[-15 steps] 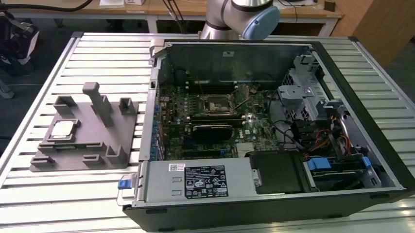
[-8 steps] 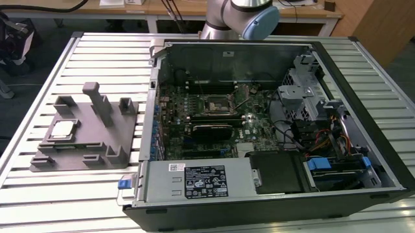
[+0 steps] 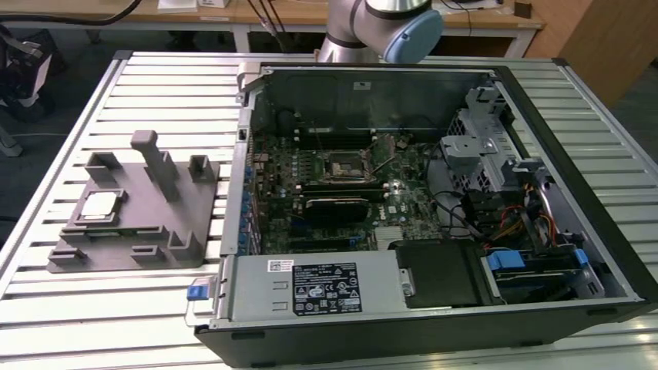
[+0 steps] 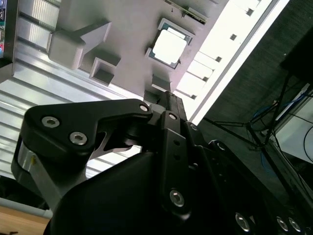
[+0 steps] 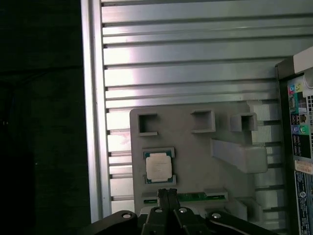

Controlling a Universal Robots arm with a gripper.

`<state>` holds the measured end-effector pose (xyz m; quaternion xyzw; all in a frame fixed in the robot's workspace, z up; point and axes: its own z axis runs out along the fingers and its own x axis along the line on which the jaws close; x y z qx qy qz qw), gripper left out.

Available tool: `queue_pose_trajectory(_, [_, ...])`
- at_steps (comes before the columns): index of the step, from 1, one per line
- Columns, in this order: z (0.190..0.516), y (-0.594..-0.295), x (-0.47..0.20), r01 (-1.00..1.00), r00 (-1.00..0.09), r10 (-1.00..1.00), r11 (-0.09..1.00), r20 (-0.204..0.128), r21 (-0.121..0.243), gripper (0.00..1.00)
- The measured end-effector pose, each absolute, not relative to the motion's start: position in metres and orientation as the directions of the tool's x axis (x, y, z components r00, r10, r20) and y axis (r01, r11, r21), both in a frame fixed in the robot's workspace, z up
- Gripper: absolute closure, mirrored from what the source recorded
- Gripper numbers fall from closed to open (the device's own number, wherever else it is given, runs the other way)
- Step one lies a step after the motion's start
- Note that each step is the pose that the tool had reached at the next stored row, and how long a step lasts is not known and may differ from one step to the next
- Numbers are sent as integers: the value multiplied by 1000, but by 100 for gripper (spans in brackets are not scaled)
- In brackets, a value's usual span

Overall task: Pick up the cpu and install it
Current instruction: 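Pick up the cpu and move it towards the insertion slot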

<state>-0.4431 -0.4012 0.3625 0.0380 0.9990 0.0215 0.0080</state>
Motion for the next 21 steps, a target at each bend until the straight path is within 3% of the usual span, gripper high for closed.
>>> queue_pose_trajectory(11, [350, -401, -443, 76, -997, 76, 996, 9, 39, 89])
queue_pose_trajectory(16, [345, -402, -444, 77, -997, 76, 996, 10, 36, 65])
queue_pose_trajectory(17, [344, -402, -444, 76, -997, 76, 996, 10, 36, 65])
queue_pose_trajectory(20, [341, -403, -444, 76, -997, 76, 996, 10, 36, 47])
queue_pose_trajectory(21, [341, -403, -444, 76, -997, 76, 996, 10, 36, 47])
